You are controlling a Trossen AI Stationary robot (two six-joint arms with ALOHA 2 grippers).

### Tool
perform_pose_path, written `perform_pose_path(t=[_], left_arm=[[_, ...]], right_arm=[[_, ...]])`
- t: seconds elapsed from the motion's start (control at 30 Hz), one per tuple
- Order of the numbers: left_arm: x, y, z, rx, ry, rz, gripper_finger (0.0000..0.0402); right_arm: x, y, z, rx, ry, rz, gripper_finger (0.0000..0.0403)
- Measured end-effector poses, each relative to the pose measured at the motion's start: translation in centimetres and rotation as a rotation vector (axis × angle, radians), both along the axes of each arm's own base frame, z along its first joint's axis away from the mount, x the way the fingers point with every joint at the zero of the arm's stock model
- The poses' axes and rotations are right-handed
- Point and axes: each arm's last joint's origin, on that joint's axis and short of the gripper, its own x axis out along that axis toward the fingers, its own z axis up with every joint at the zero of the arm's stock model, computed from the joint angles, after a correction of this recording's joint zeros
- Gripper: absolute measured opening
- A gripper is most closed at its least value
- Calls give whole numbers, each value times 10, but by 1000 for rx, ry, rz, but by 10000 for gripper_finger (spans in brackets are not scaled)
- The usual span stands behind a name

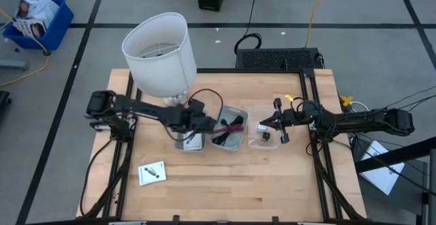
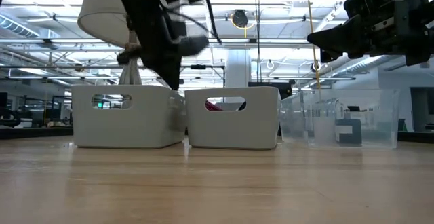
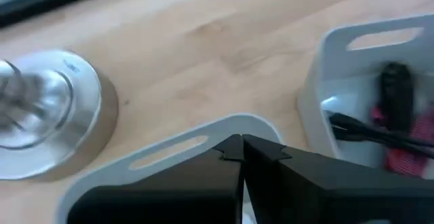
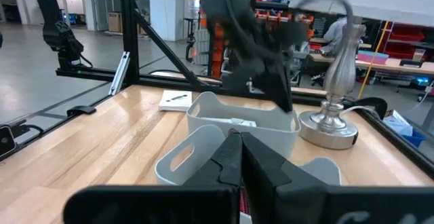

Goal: Pick and place items into bin
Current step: Put the card reader box into the left gray bin

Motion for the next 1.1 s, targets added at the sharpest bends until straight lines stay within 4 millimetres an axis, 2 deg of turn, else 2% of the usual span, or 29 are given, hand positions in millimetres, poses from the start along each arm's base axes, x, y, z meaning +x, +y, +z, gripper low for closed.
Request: perform_pose_path(t=[0.2, 0.43, 0.53, 0.73, 0.93, 1.1], left_arm=[[-33, -32, 31, -47, 71, -142, 10], [-72, -86, 37, -328, 265, -317, 8], [-89, -106, 35, -373, 355, -302, 29], [-113, -134, 25, -346, 454, -335, 90], [-134, -144, 7, -334, 503, -278, 160], [-146, -151, -18, -418, 515, -258, 195]], right_arm=[[0, 0, -1, 5, 9, 0, 0], [0, 0, -3, 8, 34, 0, 0], [0, 0, -3, 7, 32, 0, 0], [0, 0, -3, 2, 33, 0, 0], [0, 0, -4, 8, 42, 0, 0], [0, 0, -4, 8, 41, 0, 0]])
